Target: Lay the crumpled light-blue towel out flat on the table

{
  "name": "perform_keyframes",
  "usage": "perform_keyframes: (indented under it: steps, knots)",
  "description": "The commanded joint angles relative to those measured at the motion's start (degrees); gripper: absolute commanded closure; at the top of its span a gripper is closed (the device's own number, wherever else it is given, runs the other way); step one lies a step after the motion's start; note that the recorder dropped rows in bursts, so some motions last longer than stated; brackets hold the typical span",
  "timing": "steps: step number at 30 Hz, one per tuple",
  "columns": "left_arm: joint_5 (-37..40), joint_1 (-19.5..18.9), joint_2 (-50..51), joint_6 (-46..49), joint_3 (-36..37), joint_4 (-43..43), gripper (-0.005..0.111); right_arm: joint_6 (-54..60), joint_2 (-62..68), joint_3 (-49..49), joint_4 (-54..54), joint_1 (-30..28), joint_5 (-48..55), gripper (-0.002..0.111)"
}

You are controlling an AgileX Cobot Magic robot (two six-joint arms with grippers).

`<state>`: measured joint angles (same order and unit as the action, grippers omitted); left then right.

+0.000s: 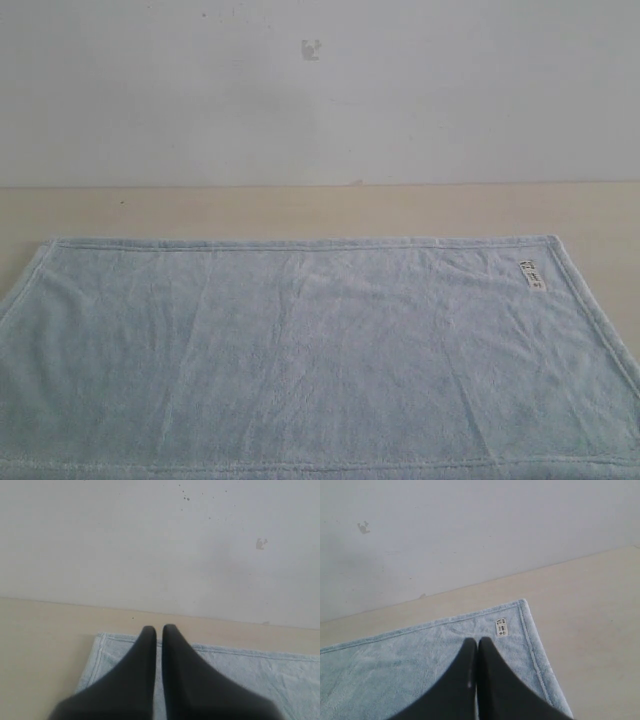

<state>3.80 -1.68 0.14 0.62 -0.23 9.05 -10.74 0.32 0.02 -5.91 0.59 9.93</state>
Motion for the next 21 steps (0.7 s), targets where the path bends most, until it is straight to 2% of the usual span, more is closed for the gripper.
perform_keyframes:
  steps: [1, 10, 21]
  knots:
    - [-1.0, 0.4, -0.1, 0.4, 0.2, 0.1, 0.103, 0.1, -0.3, 0.0, 0.1, -0.1, -0.3, 0.108]
    - [-1.0, 1.4, -0.1, 0.4, 0.2, 0.1, 0.103, 0.1, -0.3, 0.0, 0.1, -0.1, -0.3, 0.108]
    - [-1.0, 0.7, -0.1, 0.4, 0.2, 0.1, 0.103, 0.1, -0.3, 0.0, 0.1, -0.1, -0.3, 0.108]
